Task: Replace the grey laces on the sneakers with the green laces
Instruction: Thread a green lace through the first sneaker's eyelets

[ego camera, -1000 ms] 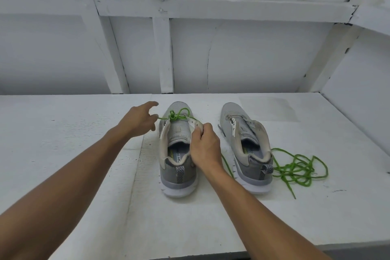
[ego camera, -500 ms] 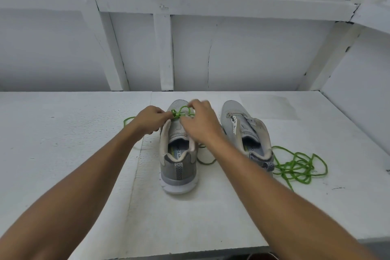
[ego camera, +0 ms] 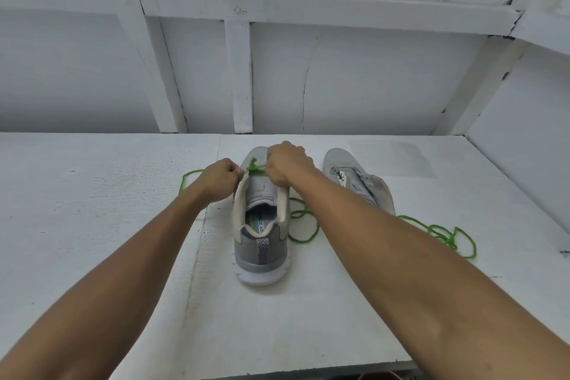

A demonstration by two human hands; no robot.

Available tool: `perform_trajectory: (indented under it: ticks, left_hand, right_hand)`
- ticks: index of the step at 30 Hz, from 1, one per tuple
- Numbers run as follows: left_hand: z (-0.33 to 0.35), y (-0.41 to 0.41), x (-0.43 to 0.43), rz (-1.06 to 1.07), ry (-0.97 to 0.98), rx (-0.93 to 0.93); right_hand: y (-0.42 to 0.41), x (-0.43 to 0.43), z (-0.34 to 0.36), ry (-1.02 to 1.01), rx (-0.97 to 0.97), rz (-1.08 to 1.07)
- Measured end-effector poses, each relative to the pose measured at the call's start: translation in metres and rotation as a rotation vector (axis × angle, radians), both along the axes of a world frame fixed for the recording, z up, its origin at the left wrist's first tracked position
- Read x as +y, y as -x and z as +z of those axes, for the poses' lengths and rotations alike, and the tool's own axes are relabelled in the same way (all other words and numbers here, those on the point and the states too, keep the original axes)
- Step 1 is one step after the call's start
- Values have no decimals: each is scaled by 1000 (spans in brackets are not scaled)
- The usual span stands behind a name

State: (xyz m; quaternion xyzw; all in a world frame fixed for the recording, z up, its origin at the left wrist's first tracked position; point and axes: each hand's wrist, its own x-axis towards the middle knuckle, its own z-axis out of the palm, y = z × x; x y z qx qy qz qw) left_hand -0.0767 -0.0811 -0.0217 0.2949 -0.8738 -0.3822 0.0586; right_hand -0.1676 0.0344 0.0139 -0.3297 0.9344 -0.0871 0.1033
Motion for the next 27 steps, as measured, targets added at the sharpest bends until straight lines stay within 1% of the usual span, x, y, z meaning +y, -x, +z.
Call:
perform_trajectory:
  ticks: [2,5,9,12,16,18,20,21,23,27]
  left_hand:
    - [-6,0,-1,33,45,30]
    - [-20,0,0,64,86,93]
    - [-29,-1,6,114,103,162]
    - [-28,-1,6,116,96,173]
    - [-25,-3,5,98,75,171]
    - [-23,-3,4,85,66,161]
    - [-21,-3,2,77,77,144]
    - [-20,-2,1,76,84,138]
    - [-21,-1,1,77,98,126]
    - [-23,0,-1,76,113,127]
  right_hand:
    - [2,9,-1,70,24,-32]
    - [1,23,-8,80,74,-71]
    - [-1,26,-12,93,226,-19]
    - [-1,24,-12,119,266,20]
    - [-1,17,-7,209,204,190]
    - [-4,10,-1,172,144,298]
    - [-5,2,2,76,79,355]
    - [-5,-1,1,43,63,360]
    - [-3,-6,-3,49,76,349]
    - [0,-5,-7,45,126,247]
